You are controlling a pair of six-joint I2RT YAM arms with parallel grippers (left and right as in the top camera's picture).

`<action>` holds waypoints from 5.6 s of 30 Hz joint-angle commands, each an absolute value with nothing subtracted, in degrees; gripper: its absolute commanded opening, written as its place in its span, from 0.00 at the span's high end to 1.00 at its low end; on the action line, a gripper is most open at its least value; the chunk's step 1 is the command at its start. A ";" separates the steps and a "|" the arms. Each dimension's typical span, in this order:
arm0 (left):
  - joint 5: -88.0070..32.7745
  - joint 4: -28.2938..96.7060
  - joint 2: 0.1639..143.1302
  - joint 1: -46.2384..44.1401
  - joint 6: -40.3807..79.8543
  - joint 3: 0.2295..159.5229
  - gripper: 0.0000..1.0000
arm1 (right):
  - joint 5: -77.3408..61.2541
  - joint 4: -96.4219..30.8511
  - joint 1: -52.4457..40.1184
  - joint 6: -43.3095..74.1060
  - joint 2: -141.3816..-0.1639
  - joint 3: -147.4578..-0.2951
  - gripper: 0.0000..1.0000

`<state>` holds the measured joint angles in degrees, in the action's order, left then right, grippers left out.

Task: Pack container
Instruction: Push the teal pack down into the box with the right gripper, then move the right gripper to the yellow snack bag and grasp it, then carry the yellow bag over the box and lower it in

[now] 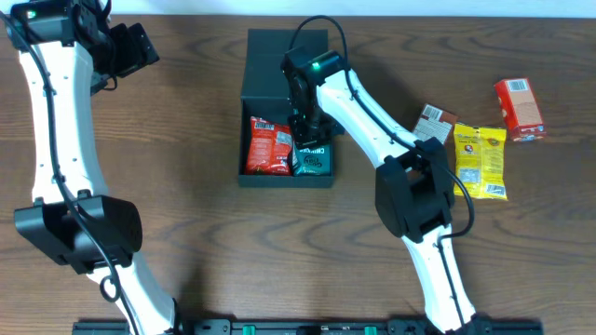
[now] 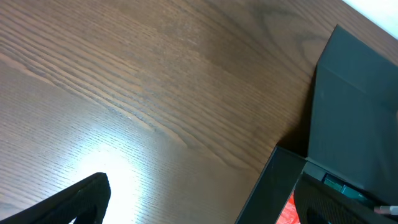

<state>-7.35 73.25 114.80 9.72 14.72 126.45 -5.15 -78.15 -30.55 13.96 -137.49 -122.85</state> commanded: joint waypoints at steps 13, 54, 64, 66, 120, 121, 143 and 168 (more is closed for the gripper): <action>-7.53 73.47 115.04 10.07 13.74 126.39 0.05 | -4.91 -84.29 -30.52 11.00 -134.89 -125.67 0.99; -7.51 73.45 115.04 10.07 13.72 126.39 0.05 | -9.67 -72.75 -32.91 5.69 -131.63 -110.83 0.99; -7.49 73.41 115.04 10.07 13.72 126.39 0.05 | -4.45 -80.99 -31.68 4.40 -131.46 -130.08 0.99; -7.49 73.43 115.04 10.07 13.72 126.39 0.05 | -1.87 -82.13 -30.13 4.43 -131.46 -134.02 0.99; -7.53 73.12 115.04 10.04 15.07 126.39 0.04 | -29.23 -65.80 34.81 -19.33 -131.48 -96.79 0.37; -7.53 73.10 115.04 10.04 15.09 126.39 0.05 | -29.89 -65.49 34.61 -19.33 -131.48 -96.31 0.49; -7.49 73.03 115.04 10.07 15.25 126.39 0.05 | -48.31 -72.42 20.08 -8.14 -113.45 -114.63 0.99; -7.55 73.54 115.04 10.17 13.04 126.39 0.05 | -41.60 -48.31 -20.91 57.93 -123.81 -113.36 0.99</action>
<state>-7.33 73.30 114.80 9.76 14.06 126.45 -42.35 -48.56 -20.91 51.68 -123.31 -113.49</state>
